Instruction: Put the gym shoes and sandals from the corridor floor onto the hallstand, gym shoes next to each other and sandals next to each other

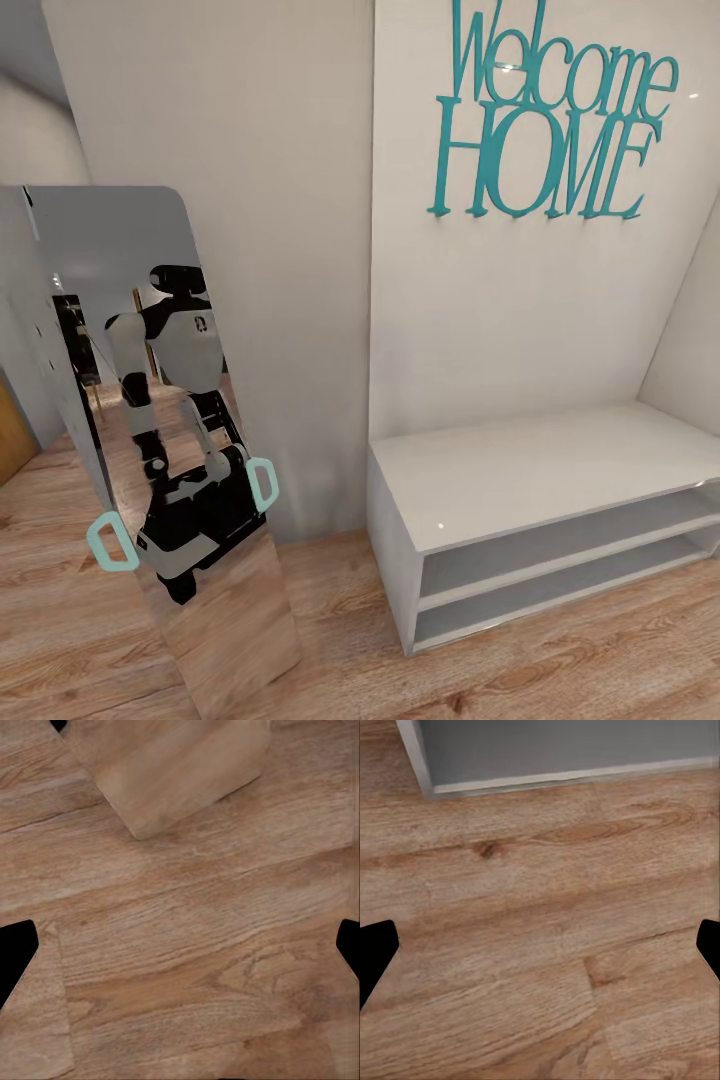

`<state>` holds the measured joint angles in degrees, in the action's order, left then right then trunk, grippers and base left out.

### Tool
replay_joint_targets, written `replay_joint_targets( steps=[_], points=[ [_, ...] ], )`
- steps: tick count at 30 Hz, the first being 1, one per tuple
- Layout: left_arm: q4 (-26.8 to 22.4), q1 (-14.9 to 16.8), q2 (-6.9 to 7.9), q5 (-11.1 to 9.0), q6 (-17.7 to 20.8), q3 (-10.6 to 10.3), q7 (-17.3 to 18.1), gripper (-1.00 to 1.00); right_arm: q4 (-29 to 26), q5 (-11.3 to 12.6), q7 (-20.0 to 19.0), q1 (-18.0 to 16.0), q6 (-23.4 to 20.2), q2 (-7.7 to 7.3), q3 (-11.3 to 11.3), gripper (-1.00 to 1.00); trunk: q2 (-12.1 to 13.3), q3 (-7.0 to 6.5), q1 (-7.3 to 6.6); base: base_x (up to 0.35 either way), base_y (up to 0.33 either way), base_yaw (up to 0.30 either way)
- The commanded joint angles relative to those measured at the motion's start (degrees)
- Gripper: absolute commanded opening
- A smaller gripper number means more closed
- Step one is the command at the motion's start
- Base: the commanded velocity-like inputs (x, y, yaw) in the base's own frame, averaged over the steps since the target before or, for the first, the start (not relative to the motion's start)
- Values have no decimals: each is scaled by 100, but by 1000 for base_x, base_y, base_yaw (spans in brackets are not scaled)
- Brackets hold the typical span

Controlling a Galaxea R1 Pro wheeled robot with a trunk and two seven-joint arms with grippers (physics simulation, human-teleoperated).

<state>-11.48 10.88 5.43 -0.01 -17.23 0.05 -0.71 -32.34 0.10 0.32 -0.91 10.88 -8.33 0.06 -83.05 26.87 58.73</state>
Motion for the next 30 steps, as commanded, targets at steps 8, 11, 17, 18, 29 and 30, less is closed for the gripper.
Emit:
replay_joint_targets(
  steps=[8,11,17,18,29,30],
  points=[
    [-86,164,-84,-22,-24,5,-8,100,-37,17,3,-85,108,128,-5,100,-3,6,0,0,0,0],
    [-137,184,-97,-30,-25,9,-8,100,-26,37,-1,-98,171,152,-6,100,-3,6,0,0,0,0],
    [-185,199,-108,-109,-26,13,22,100,66,67,-13,-108,244,173,-6,100,-3,6,0,0,0,0],
    [-189,200,-111,-124,-26,13,34,100,81,69,-20,-109,260,175,-8,100,-3,6,0,0,0,0],
    [-183,172,-115,-187,-26,22,76,100,166,77,-47,-111,443,182,-15,100,-3,6,0,0,0,0],
    [-177,166,-114,-188,-26,22,77,100,168,77,-48,-111,448,184,-17,100,-3,6,0,0,0,0]
  ],
)
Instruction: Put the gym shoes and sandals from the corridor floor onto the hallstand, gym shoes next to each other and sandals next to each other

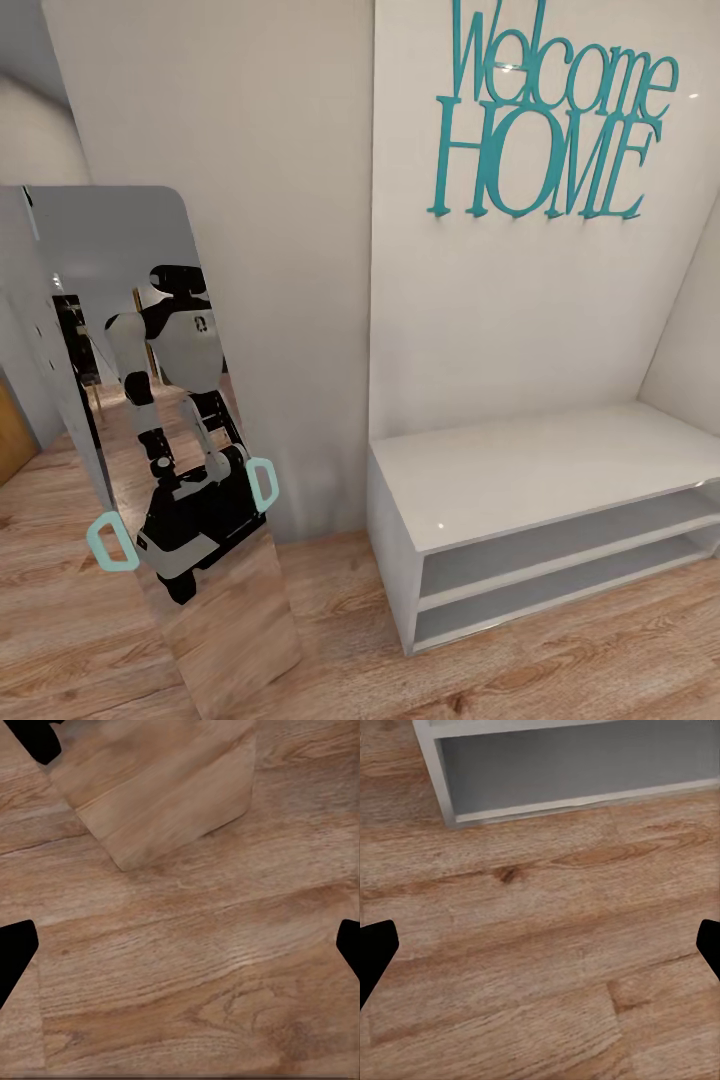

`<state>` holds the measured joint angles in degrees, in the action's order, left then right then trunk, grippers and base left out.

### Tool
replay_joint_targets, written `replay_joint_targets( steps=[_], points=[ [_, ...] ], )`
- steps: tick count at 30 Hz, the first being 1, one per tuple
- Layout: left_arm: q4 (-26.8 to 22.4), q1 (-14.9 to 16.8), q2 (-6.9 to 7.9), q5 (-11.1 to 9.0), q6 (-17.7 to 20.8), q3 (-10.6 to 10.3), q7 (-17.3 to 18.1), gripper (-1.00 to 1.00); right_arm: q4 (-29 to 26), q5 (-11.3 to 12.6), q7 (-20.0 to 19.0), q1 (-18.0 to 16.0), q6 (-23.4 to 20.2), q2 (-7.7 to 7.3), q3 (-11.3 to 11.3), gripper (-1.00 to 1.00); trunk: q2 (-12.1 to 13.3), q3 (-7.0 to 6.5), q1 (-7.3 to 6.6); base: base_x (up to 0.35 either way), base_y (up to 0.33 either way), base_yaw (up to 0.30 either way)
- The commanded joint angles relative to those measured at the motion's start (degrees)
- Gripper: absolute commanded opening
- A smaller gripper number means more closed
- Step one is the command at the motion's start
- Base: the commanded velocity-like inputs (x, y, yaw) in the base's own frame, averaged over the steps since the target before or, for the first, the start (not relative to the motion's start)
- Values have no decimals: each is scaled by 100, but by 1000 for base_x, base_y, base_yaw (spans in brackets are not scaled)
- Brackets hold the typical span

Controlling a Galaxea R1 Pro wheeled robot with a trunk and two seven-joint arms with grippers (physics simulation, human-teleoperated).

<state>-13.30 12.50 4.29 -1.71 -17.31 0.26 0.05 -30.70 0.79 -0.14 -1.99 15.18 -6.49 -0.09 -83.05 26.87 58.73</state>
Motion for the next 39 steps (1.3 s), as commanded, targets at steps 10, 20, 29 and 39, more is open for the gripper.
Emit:
replay_joint_targets(
  steps=[10,20,29,39],
  points=[
    [61,-37,1,-22,-18,0,12,100,-21,16,10,-3,39,15,-12,100,-3,6,0,0,0,0],
    [57,-37,2,-22,-18,1,13,100,-40,23,33,-3,36,17,0,100,-3,13,0,-34,-15,41],
    [57,-37,4,-22,-18,0,13,100,-36,20,41,-3,33,105,0,100,-3,40,0,-188,-127,211],
    [45,-32,2,-22,-18,0,13,100,-40,10,47,-3,43,232,0,100,-3,75,0,-229,-162,235]
  ],
)
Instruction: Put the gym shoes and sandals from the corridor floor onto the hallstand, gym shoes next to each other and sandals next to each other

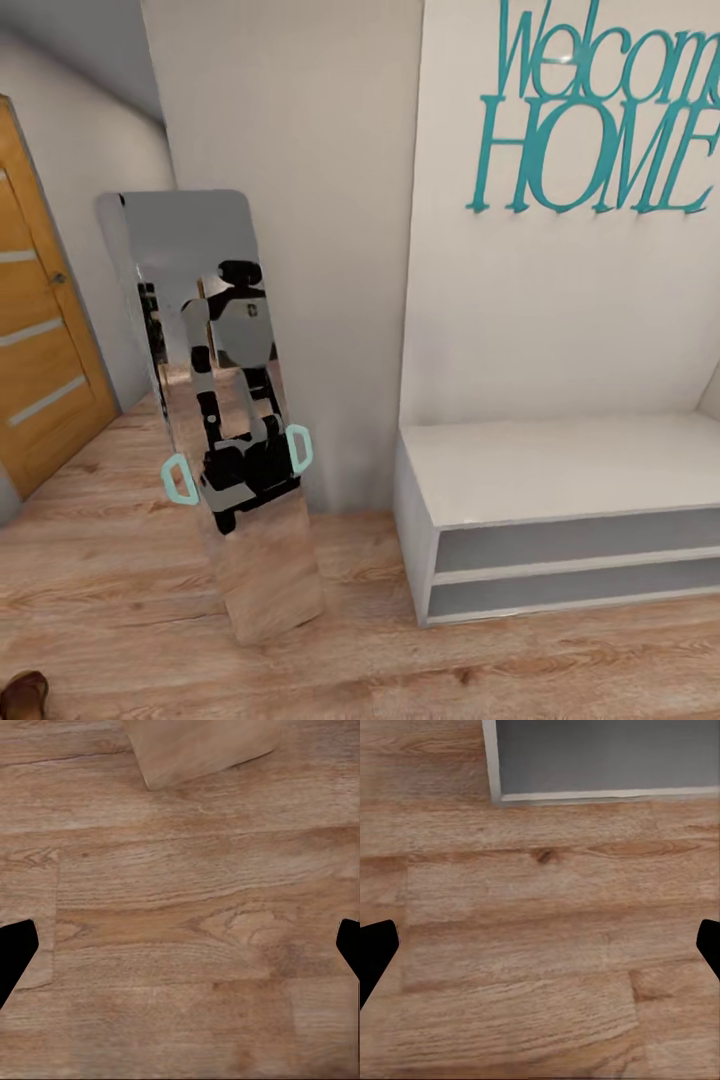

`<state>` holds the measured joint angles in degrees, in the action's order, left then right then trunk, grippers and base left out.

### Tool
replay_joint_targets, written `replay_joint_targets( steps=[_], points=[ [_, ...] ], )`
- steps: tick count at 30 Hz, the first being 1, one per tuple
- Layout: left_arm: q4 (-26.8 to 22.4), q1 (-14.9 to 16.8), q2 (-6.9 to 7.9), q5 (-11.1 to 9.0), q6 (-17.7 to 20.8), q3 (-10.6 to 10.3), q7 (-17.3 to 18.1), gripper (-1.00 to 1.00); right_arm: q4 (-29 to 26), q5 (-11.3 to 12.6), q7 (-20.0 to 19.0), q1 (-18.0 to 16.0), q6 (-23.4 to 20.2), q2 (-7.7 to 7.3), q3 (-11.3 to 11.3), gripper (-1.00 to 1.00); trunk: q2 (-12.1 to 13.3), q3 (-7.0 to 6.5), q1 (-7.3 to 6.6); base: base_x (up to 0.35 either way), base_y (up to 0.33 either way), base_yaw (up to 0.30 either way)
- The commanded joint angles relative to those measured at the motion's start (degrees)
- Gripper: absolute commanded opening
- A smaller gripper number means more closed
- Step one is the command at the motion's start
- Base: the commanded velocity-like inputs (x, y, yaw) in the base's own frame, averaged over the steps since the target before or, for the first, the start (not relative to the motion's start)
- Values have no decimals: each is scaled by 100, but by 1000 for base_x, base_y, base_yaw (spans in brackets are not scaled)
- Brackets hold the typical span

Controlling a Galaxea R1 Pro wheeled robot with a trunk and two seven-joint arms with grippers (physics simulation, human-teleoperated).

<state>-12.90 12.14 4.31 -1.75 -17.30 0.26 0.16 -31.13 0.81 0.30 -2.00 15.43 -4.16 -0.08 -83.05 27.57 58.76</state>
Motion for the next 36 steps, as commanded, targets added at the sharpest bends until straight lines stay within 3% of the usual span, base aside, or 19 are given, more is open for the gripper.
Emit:
replay_joint_targets(
  steps=[1,20,36],
  points=[
    [4,5,0,-18,-19,1,2,100,3,8,2,-2,19,5,-1,100,-3,8,-3,-234,-166,137],
    [5,7,10,-21,-19,9,1,100,-7,-1,-1,-2,30,21,6,100,-3,17,-3,-204,-167,30],
    [-10,14,8,-22,-16,15,-5,100,-7,-1,5,-2,30,20,8,100,-3,66,-3,-26,-95,217]
  ],
)
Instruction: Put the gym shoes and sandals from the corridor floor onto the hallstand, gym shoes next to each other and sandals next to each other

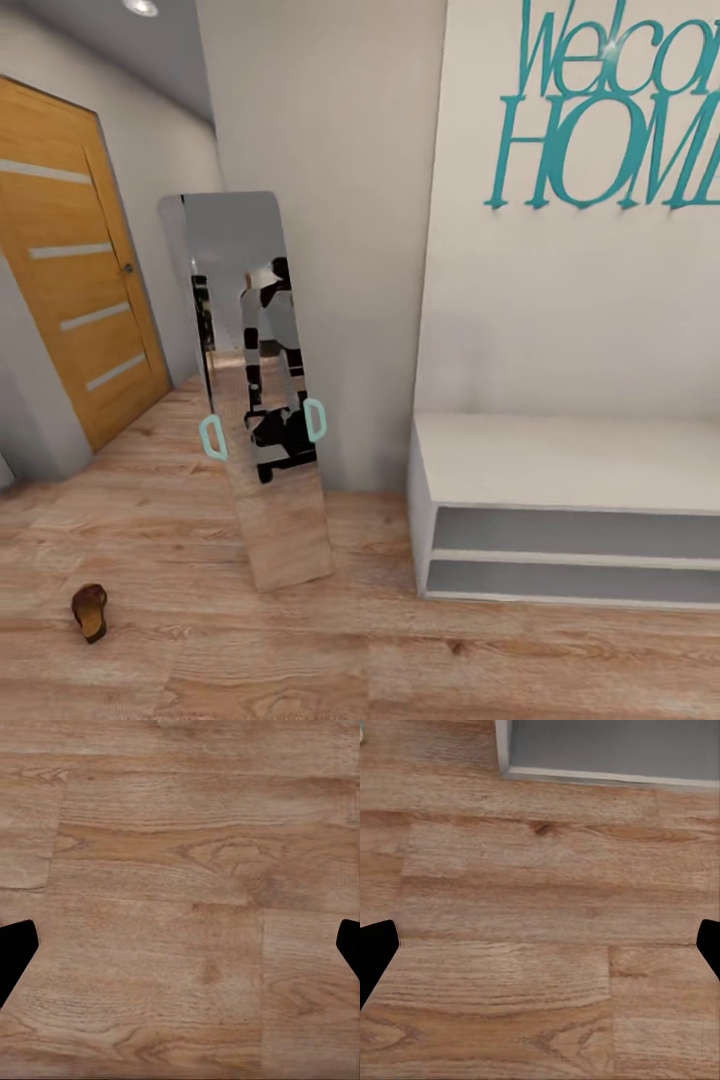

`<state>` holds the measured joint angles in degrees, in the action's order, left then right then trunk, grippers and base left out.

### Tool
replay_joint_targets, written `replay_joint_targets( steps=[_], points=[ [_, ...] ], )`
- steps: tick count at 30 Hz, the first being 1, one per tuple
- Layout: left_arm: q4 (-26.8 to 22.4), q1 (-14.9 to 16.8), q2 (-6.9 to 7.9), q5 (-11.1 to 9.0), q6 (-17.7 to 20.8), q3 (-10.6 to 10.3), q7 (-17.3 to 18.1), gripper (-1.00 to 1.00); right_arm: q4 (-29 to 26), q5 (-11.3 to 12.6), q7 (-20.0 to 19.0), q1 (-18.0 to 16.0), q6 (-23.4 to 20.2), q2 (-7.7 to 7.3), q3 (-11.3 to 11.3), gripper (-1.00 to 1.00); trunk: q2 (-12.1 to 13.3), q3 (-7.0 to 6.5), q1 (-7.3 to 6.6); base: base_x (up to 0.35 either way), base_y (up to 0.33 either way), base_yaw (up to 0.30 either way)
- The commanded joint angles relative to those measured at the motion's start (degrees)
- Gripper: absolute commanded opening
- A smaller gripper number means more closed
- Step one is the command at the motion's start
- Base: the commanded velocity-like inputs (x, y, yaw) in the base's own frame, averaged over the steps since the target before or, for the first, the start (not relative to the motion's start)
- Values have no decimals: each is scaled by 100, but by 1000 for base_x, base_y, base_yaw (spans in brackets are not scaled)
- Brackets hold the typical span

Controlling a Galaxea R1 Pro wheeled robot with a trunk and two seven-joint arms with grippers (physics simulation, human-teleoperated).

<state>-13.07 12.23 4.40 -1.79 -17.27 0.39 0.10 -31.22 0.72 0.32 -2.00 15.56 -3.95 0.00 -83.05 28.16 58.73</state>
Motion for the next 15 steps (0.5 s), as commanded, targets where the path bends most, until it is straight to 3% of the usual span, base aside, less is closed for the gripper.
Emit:
replay_joint_targets(
  steps=[1,9,15],
  points=[
    [5,6,-1,-18,-18,4,1,100,2,7,3,-2,17,-1,-1,100,-3,9,0,-2,-15,256],
    [-1,7,4,-41,-14,12,-12,100,2,7,3,-2,17,-1,-1,100,-3,37,0,-1,-7,259],
    [-7,7,6,-191,-15,13,-13,100,11,7,3,-2,17,-1,-2,100,-3,59,0,0,-2,261]
  ],
)
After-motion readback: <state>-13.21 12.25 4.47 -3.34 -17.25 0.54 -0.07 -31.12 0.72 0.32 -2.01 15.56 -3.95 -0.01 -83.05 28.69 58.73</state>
